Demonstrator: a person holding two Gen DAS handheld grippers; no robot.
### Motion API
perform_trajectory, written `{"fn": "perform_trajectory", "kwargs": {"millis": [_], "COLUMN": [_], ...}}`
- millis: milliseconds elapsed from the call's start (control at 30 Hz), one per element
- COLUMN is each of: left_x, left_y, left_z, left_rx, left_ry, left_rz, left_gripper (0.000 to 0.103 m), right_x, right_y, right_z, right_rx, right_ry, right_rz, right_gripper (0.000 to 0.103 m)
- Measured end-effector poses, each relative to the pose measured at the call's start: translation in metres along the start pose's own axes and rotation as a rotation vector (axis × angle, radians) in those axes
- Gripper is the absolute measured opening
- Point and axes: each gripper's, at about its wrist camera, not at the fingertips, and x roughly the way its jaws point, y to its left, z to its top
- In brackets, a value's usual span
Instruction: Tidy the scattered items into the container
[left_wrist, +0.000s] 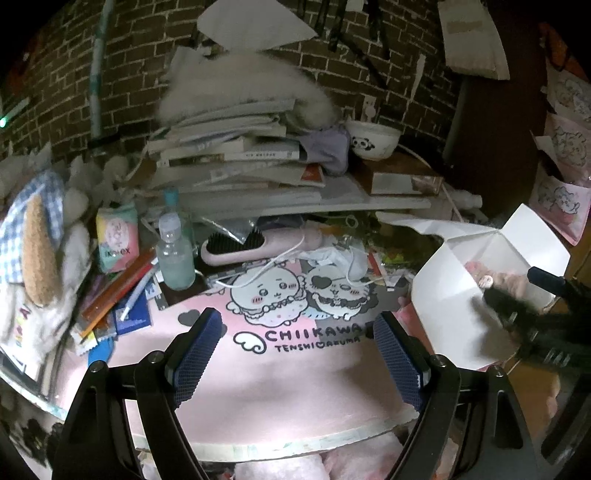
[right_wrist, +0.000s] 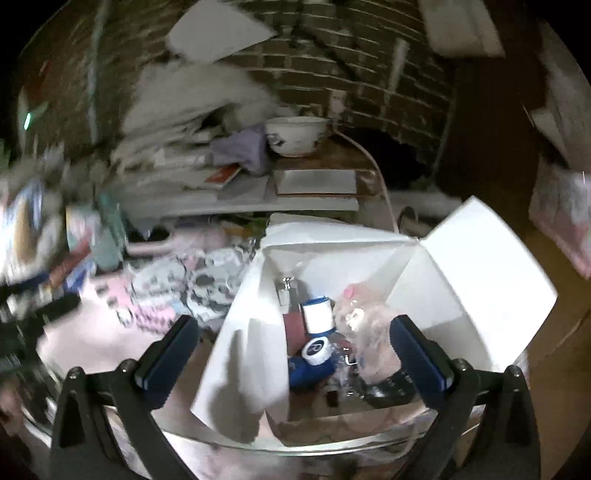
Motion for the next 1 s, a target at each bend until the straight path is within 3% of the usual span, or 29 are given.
{"fn": "perform_trajectory", "kwargs": {"millis": [100,167,500,1000], "left_x": [-0.005,-0.008,-0.025,-0.036], "left_y": [-0.006,-0.009,-0.019,-0.026], "left_z": [0.003,0.005,0.014,0.015], "left_rx": [0.010,0.015,0.035,0.048], "left_ry": [-0.013,-0.018,-0.051,-0.077], "left_rz": [0.007,0.005,0.042,0.072], "left_gripper": [0.085,0.085,0.086,0.086], "right_x": [-0.003,-0.006,-0.017,-0.025], "right_y": [0.014,0.019,0.024,0.027], "right_z": [-0.006,-0.009,-0.017,-0.012], "right_rx": [-0.046,-0.049,0.082,0.113], "right_ry": [0.010,0.008,-0.043,-0.080], "right_rz": [-0.144,-0.162,0.038,0.099], "right_gripper": [0.103,0.103,0.103,0.103]}}
